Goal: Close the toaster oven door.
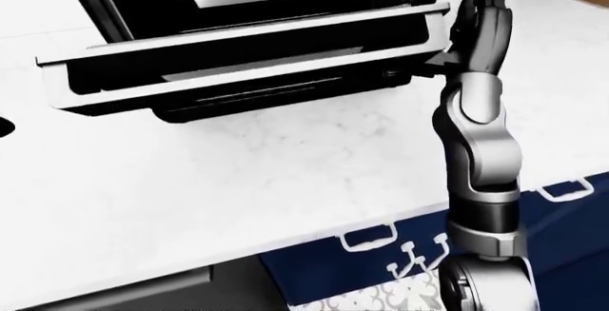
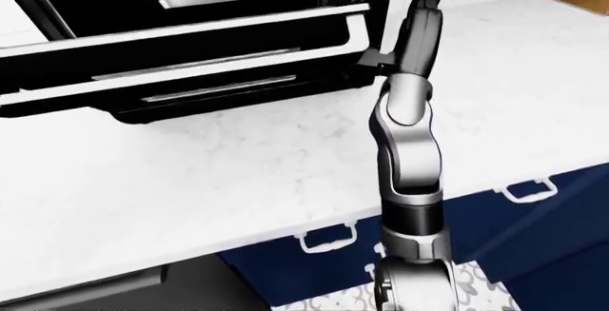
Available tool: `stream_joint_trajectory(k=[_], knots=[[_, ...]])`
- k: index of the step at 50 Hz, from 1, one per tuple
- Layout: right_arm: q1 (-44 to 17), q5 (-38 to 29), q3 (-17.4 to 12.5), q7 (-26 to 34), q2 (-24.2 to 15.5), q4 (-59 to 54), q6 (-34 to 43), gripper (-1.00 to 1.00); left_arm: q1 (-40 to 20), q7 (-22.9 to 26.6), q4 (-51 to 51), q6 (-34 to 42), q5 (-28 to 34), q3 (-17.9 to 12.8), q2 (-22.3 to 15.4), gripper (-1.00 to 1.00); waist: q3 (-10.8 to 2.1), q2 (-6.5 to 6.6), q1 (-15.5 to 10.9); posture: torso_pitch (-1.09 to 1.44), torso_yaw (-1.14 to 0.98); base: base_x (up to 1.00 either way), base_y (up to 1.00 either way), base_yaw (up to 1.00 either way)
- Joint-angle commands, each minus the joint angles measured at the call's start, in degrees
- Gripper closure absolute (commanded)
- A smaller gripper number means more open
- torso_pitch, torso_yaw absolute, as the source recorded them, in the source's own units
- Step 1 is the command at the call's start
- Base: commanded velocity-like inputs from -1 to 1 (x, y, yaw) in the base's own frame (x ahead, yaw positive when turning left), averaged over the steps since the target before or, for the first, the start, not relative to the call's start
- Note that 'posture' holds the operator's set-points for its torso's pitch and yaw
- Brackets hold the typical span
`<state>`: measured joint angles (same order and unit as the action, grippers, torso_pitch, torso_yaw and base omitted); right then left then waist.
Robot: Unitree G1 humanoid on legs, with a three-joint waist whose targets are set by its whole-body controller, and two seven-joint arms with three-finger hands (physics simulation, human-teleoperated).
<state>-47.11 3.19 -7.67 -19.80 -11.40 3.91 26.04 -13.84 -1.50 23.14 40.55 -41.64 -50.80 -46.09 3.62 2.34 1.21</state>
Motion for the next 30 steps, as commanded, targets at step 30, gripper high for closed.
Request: stream_joint_trajectory(k=[30], knots=[[-13.3, -4.5, 1.3, -5.9, -0.2, -20.6, -13.1, -1.00, 0.3, 1.2, 2.2, -1.4, 0.9, -2.1, -0.1, -1.00, -1.09, 0.39, -0.1, 0.00, 0.00, 0.00, 0.00, 0.00]])
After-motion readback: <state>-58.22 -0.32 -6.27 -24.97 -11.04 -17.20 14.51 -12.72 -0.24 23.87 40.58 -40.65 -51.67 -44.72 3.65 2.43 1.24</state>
